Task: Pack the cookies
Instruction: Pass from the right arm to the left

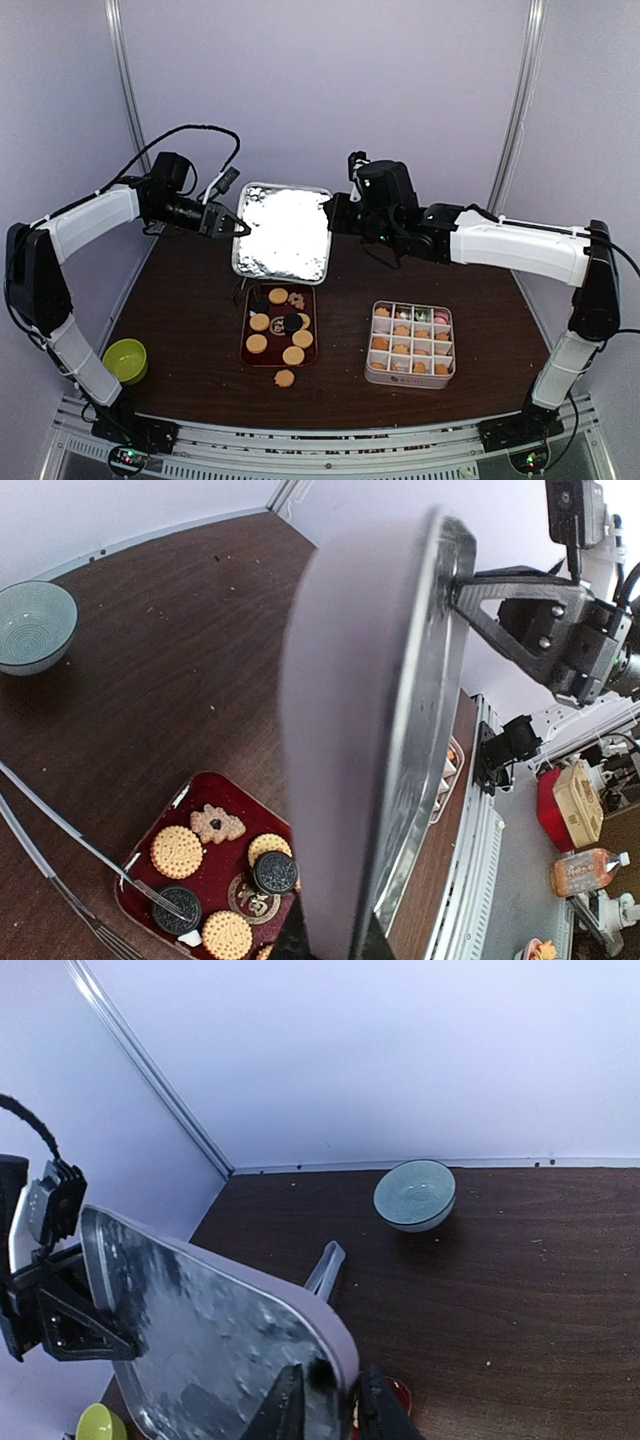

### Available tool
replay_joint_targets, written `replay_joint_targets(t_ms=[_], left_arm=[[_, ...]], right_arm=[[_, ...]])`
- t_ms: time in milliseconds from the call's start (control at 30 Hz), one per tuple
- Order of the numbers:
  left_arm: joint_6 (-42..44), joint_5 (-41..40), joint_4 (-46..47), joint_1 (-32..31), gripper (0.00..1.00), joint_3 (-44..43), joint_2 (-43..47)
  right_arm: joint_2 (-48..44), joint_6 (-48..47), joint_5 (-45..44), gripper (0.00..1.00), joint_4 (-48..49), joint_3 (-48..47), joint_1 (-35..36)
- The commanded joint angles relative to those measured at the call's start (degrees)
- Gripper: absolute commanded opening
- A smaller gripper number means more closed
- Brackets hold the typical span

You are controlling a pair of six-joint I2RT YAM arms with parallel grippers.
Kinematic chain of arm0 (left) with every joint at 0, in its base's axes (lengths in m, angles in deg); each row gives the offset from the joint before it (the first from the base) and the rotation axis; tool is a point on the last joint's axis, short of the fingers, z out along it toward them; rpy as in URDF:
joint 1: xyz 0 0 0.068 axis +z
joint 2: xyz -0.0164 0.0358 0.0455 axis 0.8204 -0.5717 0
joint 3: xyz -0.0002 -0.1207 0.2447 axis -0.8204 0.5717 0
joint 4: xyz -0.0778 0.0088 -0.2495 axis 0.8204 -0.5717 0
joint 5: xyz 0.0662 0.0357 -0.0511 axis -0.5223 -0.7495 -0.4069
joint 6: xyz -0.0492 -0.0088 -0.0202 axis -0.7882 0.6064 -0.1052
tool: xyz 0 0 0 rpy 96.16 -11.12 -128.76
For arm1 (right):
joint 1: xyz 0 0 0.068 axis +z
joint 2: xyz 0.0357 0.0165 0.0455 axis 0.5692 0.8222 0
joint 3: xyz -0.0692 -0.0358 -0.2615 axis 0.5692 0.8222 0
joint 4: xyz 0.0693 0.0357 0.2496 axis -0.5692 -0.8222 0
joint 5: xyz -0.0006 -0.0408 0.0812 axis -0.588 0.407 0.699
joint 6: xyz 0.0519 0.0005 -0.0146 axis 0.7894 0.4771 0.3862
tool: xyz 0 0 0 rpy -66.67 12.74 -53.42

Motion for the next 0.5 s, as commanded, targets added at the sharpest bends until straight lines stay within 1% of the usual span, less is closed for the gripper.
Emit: replay_joint_targets(t_ms=[0, 67, 133, 267, 333, 400, 467], left_arm=[[-0.4, 2.8, 2.8, -0.7, 0.02, -1.5, 0.6], [-0.1, 0.9, 2.8, -0.8, 0.0, -1.5, 1.0], [-0.1, -1.3, 2.8, -0.8, 0.0, -1.8, 1.3], [2.0, -7.1, 1.5, -0.8, 0.0, -3.7, 1.5], [4.7, -10.5, -1.0, -0.8, 0.0, -6.2, 1.2], [7.4, -13.3, -3.1, -0.8, 0.0, -8.5, 1.0], [9.5, -15.5, -4.0, -0.8, 0.0, -9.9, 1.4]], right_arm=[[-1.5, -0.6, 3.1, 0.26, 3.6, 0.4, 0.7], [-1.8, -1.0, 3.7, 0.34, 3.5, 0.8, 0.7], [-2.4, -1.4, 3.3, 0.45, 2.6, 1.3, 0.6], [-4.9, -0.3, 0.6, 0.67, -5.5, 2.9, -0.9], [-7.8, 1.3, -0.5, 0.72, -9.0, 6.3, -2.2], [-12.0, 2.3, -2.0, 0.73, -12.0, 10.9, -3.4], [-16.0, 3.4, -3.6, 0.72, -17.2, 14.9, -4.3]])
